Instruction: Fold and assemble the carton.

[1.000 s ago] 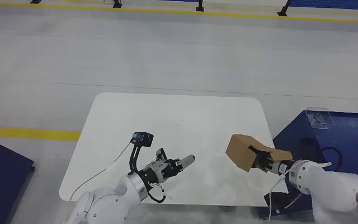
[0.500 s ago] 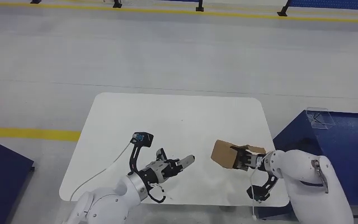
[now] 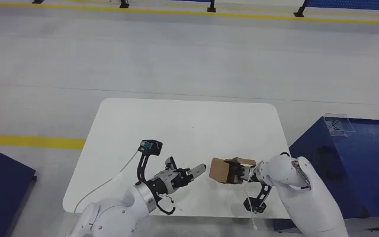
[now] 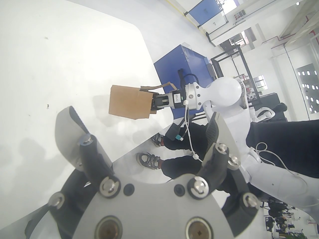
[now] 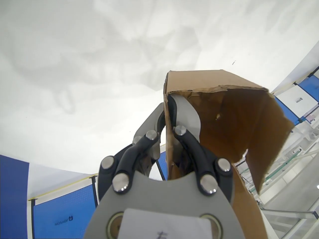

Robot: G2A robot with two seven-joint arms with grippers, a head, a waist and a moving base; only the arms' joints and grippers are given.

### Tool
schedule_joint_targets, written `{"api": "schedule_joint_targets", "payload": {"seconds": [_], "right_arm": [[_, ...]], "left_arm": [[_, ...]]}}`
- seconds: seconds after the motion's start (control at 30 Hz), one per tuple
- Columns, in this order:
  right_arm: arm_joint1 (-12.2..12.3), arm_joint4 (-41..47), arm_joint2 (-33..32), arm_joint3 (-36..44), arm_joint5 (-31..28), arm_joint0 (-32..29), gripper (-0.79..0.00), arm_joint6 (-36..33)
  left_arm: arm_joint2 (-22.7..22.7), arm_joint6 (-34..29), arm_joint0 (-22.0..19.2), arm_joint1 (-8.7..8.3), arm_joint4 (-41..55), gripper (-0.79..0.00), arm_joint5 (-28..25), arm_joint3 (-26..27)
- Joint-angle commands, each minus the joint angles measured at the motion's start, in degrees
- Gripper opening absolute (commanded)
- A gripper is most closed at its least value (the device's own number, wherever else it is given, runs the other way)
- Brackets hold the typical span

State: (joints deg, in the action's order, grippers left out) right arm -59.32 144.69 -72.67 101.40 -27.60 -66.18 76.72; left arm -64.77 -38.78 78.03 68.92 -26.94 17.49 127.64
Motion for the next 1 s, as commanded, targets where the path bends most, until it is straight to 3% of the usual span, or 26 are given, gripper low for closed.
{"api": "schedule_joint_targets", "payload": {"seconds": [0.0,0.23,0.33,0.37,0.4,0.47,0.53,0.63,0.73,0.97], "right_arm": [[0.1,0.7,0.8,0.4,-0.3,0.6,-0.456,-0.3],[1.5,2.6,-2.0,7.6,0.2,1.3,-0.453,0.2],[2.1,0.5,-5.8,13.8,2.9,-0.1,-0.517,-1.2],[2.3,0.1,-7.1,14.7,4.8,-1.4,-0.585,-3.2],[2.4,-1.4,-8.4,16.5,9.4,-2.4,-0.785,-7.7],[2.5,-1.5,-10.9,17.2,17.2,-6.0,-0.785,-16.4],[3.0,-8.6,-13.2,18.0,32.0,-9.6,-0.785,-28.9],[3.3,-19.2,-17.3,16.5,43.9,-15.4,-0.785,-49.1],[3.5,-29.0,-20.0,15.2,51.7,-20.5,-0.785,-65.6],[3.9,-45.2,-24.4,10.8,60.2,-26.9,-0.785,-93.0]], "left_arm": [[0.0,0.0,0.0,0.0,0.0,0.0,0.0,0.0],[0.0,0.0,0.0,0.0,0.0,0.0,0.0,0.0],[0.0,0.0,0.0,0.0,0.0,0.0,0.0,0.0],[0.0,0.0,0.0,0.0,0.0,0.0,0.0,0.0],[0.0,0.0,0.0,0.0,0.0,0.0,0.0,0.0],[0.0,0.0,0.0,0.0,0.0,0.0,0.0,0.0],[0.0,0.0,0.0,0.0,0.0,0.0,0.0,0.0],[0.0,0.0,0.0,0.0,0.0,0.0,0.0,0.0],[0.0,0.0,0.0,0.0,0.0,0.0,0.0,0.0],[0.0,0.0,0.0,0.0,0.0,0.0,0.0,0.0]]}}
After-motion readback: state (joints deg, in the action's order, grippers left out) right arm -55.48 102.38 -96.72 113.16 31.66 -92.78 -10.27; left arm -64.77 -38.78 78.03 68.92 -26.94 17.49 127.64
